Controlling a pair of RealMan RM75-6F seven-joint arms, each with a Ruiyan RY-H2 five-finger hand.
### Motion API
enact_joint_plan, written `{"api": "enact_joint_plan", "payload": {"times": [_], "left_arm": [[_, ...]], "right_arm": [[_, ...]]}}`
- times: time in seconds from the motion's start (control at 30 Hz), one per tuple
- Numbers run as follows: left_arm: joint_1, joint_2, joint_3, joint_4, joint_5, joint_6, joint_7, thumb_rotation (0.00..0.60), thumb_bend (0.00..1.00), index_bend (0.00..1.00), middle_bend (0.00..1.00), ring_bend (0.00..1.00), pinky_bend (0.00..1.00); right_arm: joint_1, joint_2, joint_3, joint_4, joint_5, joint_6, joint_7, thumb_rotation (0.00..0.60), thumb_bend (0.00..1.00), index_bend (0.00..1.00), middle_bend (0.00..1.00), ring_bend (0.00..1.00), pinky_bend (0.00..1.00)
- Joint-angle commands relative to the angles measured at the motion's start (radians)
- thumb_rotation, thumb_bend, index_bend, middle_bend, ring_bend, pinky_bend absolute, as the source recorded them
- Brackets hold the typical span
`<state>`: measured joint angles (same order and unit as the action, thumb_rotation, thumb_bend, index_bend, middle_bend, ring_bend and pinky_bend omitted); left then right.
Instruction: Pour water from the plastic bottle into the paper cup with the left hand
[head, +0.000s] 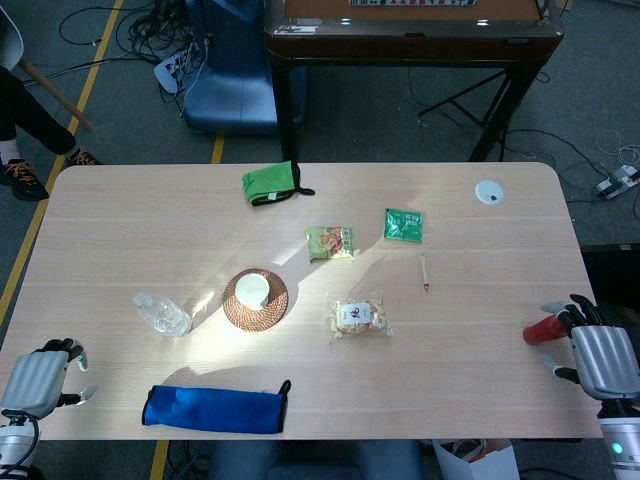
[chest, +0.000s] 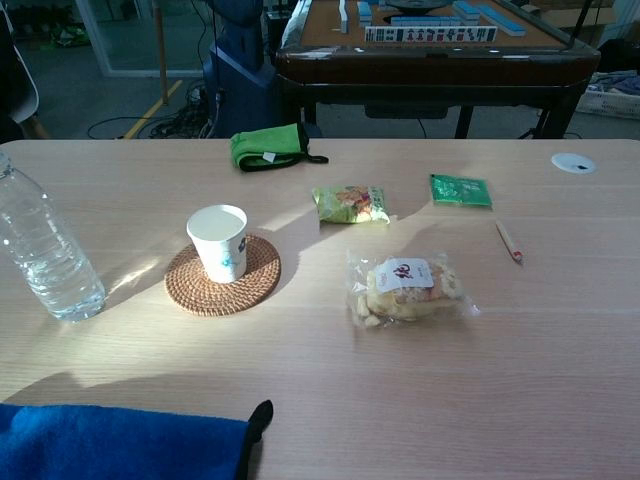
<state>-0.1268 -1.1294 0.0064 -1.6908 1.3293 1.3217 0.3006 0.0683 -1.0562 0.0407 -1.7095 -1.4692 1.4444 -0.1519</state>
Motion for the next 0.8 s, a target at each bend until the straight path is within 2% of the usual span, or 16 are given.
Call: {"api": "enact_joint_plan", "payload": {"times": [0.03,0.27,0.37,0.4,0.53,0.63,0.8], "left_arm": [[0.001,-0.004,-0.001,0.003,0.002,0.003,-0.004,0.6,0.11,0.55,0.36,0.3,0.49],[0.003,-0.009,-0.002,0.007,0.014,0.011,-0.029,0.6,0.1,0.48,0.36,0.31,0.5],[0.003,-0.014,-0.005,0.008,0.017,0.009,-0.061,0.6,0.11,0.33,0.36,0.31,0.51],[0.003,-0.018,-0.007,0.01,0.015,0.006,-0.078,0.6,0.1,0.25,0.35,0.31,0.51],[0.0,-0.033,-0.022,0.016,-0.002,-0.006,-0.14,0.6,0.1,0.06,0.27,0.31,0.52],[-0.007,-0.053,-0.043,0.026,-0.028,-0.013,-0.167,0.6,0.1,0.0,0.2,0.29,0.52],[-0.032,-0.088,-0.083,0.048,-0.107,-0.074,-0.23,0.6,0.1,0.0,0.07,0.18,0.48]], "right_arm": [[0.0,0.0,-0.001,0.0,-0.003,-0.001,0.003,0.6,0.05,0.3,0.3,0.15,0.28],[0.001,-0.002,-0.003,0.001,-0.006,-0.004,0.007,0.6,0.05,0.3,0.31,0.16,0.28],[0.001,-0.001,-0.003,0.0,-0.007,-0.005,0.008,0.6,0.05,0.3,0.31,0.16,0.28],[0.0,0.0,-0.004,-0.001,-0.006,-0.004,0.009,0.6,0.05,0.3,0.31,0.16,0.28],[-0.005,0.004,-0.004,-0.006,-0.011,0.007,0.009,0.6,0.05,0.3,0.31,0.16,0.28],[-0.006,0.004,-0.003,-0.006,-0.014,0.013,0.009,0.6,0.05,0.3,0.31,0.16,0.28],[-0.005,0.004,-0.005,-0.008,-0.016,0.008,0.007,0.6,0.05,0.3,0.31,0.16,0.28]]}}
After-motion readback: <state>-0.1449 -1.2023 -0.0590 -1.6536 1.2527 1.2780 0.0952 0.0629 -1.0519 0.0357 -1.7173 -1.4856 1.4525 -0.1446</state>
